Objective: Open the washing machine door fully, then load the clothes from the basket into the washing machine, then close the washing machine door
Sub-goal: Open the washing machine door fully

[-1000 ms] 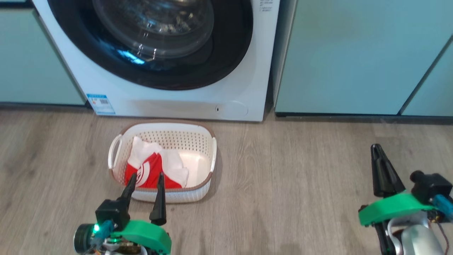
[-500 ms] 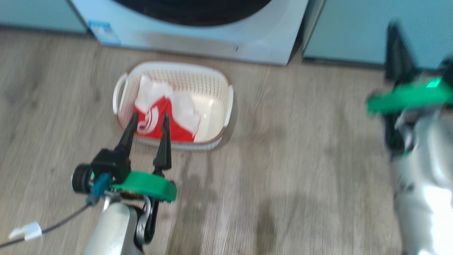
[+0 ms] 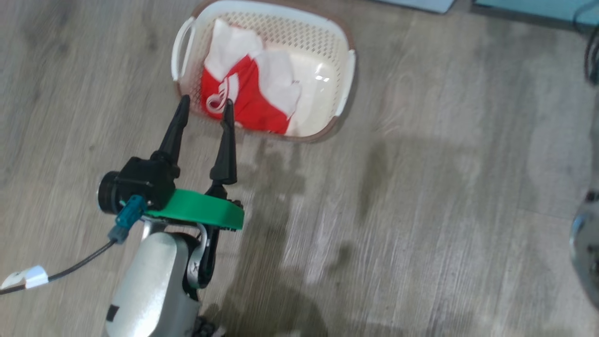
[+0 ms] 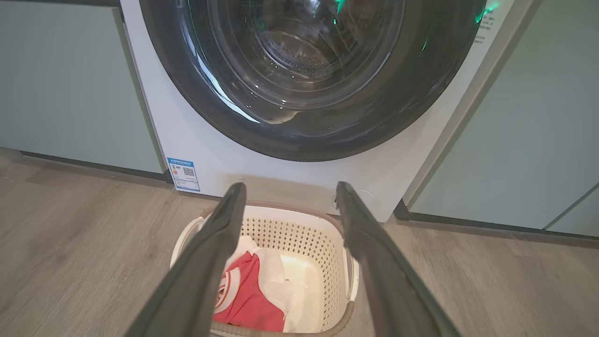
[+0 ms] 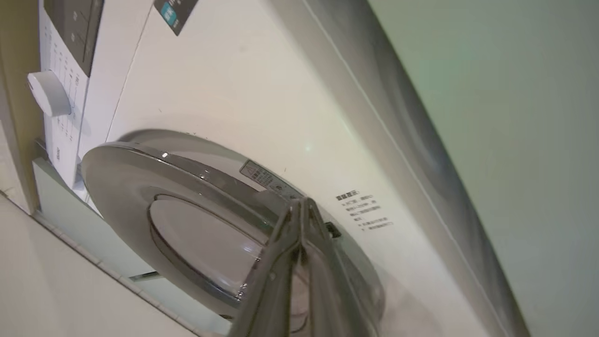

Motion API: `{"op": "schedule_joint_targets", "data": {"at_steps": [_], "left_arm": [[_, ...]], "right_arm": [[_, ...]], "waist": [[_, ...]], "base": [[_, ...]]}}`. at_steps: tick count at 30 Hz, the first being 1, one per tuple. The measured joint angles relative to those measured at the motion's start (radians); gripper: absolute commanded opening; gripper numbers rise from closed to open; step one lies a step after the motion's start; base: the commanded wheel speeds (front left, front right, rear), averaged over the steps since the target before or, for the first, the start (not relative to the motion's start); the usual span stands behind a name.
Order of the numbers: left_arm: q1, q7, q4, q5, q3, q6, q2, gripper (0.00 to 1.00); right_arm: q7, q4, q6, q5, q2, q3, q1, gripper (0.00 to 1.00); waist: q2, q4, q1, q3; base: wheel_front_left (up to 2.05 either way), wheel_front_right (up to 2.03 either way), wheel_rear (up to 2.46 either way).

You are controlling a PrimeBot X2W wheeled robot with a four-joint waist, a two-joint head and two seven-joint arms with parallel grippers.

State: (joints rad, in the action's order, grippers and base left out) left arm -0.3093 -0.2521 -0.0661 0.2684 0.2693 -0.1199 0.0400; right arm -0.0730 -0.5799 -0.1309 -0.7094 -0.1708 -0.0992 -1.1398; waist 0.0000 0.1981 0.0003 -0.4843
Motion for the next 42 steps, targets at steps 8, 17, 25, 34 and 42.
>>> {"op": "schedule_joint_targets", "data": {"at_steps": [8, 17, 25, 34, 42], "left_arm": [[-0.010, 0.000, 0.010, 0.024, 0.031, -0.016, -0.002, 1.00], [-0.043, 0.000, 0.014, 0.043, 0.064, -0.025, -0.003, 1.00], [-0.046, 0.000, 0.013, 0.050, 0.093, -0.039, -0.004, 1.00], [-0.048, 0.000, 0.038, 0.058, 0.104, -0.042, -0.004, 1.00], [-0.048, 0.000, 0.043, 0.074, 0.106, -0.047, -0.004, 1.00]], "right_arm": [[-0.143, -0.220, 0.000, -0.094, -0.026, -0.051, -0.234, 0.00], [-0.255, -0.375, 0.000, -0.142, -0.044, -0.075, -0.378, 0.00], [-0.310, -0.421, 0.000, -0.191, -0.049, -0.080, -0.441, 0.00], [-0.376, -0.492, 0.001, -0.223, -0.060, -0.087, -0.505, 0.00], [-0.485, -0.513, 0.001, -0.268, -0.081, -0.087, -0.521, 0.00]], "waist": [[0.0000, 0.065, -0.0002, -0.067], [0.0000, 0.111, -0.0002, -0.103], [0.0000, 0.130, -0.0003, -0.116], [0.0000, 0.134, -0.0003, -0.122], [0.0000, 0.140, -0.0003, -0.114]], "base": [[0.00, 0.00, 0.00], [0.00, 0.00, 0.00], [0.00, 0.00, 0.00], [0.00, 0.00, 0.00], [0.00, 0.00, 0.00]]}}
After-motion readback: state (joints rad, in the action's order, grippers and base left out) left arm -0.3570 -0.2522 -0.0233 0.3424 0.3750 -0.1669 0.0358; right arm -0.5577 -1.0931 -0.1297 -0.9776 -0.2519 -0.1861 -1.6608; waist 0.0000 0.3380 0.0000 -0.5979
